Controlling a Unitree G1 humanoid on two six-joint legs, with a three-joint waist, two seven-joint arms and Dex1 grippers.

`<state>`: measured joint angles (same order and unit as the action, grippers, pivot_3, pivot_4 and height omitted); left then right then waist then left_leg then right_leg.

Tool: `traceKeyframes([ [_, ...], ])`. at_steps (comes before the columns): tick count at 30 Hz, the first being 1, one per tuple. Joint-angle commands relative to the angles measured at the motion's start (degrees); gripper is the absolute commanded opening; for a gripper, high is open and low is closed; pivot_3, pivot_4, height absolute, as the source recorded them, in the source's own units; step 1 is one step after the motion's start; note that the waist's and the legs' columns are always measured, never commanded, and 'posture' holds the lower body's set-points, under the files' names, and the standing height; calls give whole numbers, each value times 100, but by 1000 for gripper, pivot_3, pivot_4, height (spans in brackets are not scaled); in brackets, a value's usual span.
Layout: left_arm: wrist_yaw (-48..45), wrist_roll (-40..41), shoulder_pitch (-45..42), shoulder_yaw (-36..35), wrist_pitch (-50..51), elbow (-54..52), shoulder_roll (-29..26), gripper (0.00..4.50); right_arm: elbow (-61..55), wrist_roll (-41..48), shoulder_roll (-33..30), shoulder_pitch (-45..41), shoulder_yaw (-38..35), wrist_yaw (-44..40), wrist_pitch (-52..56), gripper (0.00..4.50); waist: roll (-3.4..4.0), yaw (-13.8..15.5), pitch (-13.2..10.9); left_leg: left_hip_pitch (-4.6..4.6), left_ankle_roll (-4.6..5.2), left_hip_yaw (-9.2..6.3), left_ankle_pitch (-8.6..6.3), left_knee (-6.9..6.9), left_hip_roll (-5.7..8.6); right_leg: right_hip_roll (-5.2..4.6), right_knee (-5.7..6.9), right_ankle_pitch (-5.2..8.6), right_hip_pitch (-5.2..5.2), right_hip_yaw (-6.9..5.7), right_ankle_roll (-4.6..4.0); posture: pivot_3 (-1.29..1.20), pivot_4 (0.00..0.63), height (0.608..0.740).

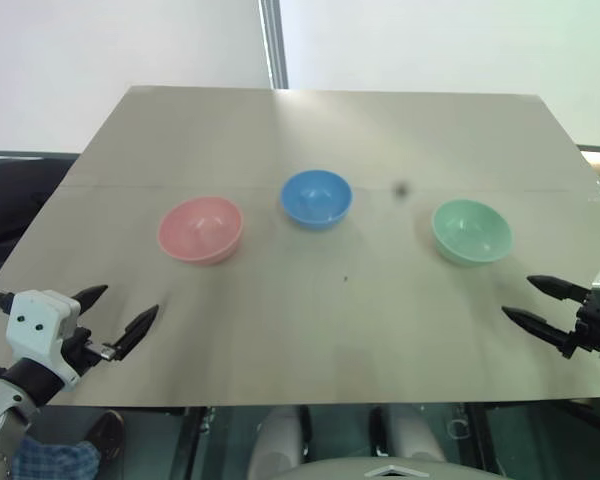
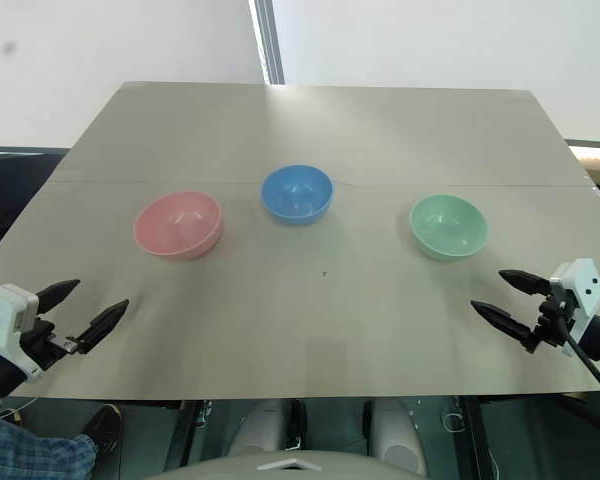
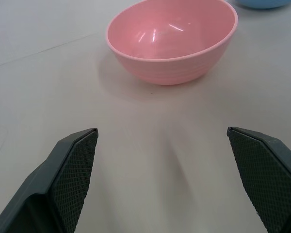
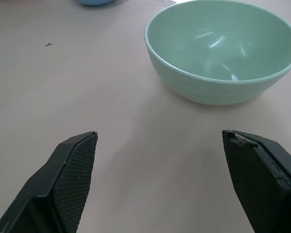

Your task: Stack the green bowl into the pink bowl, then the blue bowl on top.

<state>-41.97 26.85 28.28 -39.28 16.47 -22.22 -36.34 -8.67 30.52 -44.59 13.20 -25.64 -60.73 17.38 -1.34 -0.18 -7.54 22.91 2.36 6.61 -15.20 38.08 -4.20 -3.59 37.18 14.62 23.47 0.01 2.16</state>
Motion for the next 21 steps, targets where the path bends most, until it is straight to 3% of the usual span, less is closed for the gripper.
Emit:
traceKeyframes([
  [1, 1, 7, -62, -151, -95, -66, -78, 4500, -99, 65, -37, -17, -162, -3, -85, 4465, 0, -2, 0, 0, 0, 0, 0, 0, 0, 0, 0, 0, 0, 0, 0, 0, 150, 740],
  [21, -313, 46, -566, -9, -109, 331, -262, 4500, -226, 94, 16, 62, -130, -2, -142, 4465, 1, -8, -2, 1, 0, 1, 0, 0, 0, 1, 0, 0, 0, 0, 0, 0, 150, 740],
])
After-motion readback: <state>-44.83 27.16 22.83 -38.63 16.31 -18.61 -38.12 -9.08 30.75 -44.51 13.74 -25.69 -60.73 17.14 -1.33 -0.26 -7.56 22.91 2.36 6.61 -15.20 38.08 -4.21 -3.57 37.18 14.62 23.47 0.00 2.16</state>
